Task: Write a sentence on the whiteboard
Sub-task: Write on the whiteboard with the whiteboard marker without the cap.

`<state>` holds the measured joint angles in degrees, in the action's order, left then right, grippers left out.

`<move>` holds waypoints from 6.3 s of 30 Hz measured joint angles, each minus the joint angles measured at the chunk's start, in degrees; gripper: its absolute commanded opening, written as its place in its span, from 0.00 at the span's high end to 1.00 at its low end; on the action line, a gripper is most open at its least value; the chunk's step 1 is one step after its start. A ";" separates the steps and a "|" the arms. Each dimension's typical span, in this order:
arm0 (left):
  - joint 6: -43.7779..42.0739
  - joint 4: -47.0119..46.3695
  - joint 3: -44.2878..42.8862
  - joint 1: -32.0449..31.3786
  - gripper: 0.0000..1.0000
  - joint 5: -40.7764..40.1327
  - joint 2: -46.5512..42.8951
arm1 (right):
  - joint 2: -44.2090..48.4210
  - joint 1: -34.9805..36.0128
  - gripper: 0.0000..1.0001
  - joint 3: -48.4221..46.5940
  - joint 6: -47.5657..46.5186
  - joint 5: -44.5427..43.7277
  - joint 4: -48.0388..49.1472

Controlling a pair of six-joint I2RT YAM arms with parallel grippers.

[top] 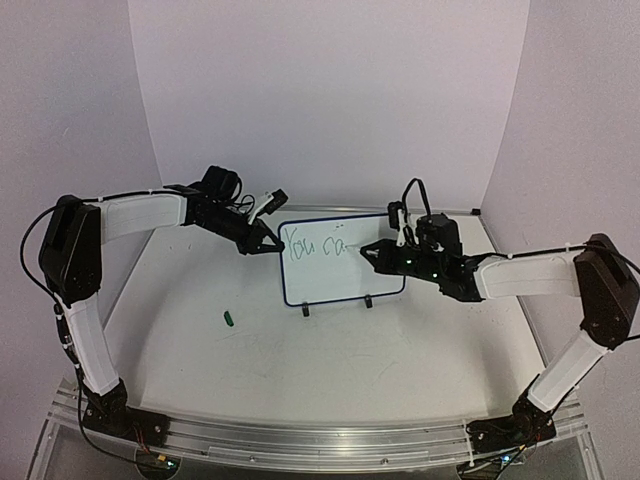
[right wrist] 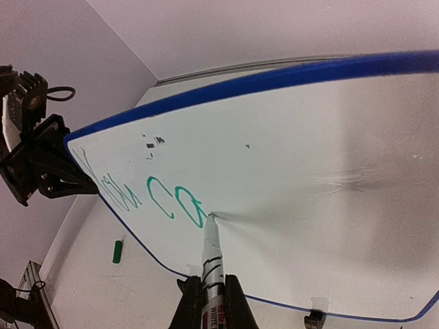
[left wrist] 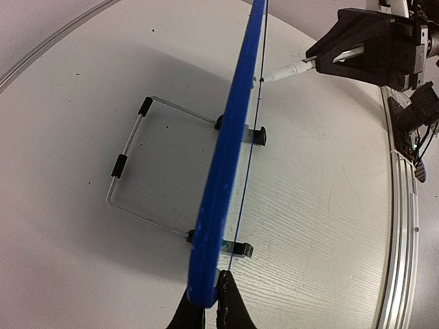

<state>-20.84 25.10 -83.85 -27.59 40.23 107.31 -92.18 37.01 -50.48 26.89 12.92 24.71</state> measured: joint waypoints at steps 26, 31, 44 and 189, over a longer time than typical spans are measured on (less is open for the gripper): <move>-0.15 0.04 0.00 0.00 1.00 0.00 0.00 | 0.77 -0.02 1.00 -1.92 -0.50 -0.87 -0.21; -0.15 0.05 0.00 0.00 1.00 0.00 0.00 | 0.26 -0.02 1.00 -1.92 -0.50 -1.15 -0.42; -0.15 0.06 0.00 0.00 1.00 0.01 0.00 | 0.23 -0.04 1.00 0.47 0.40 -1.12 -0.67; -0.13 0.33 0.00 0.00 1.00 0.02 -0.02 | 3.21 -10.73 1.00 7.02 5.49 9.08 5.06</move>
<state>-20.97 25.43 -83.85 -27.59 40.25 107.28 -88.96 26.28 -43.46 32.39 22.01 29.77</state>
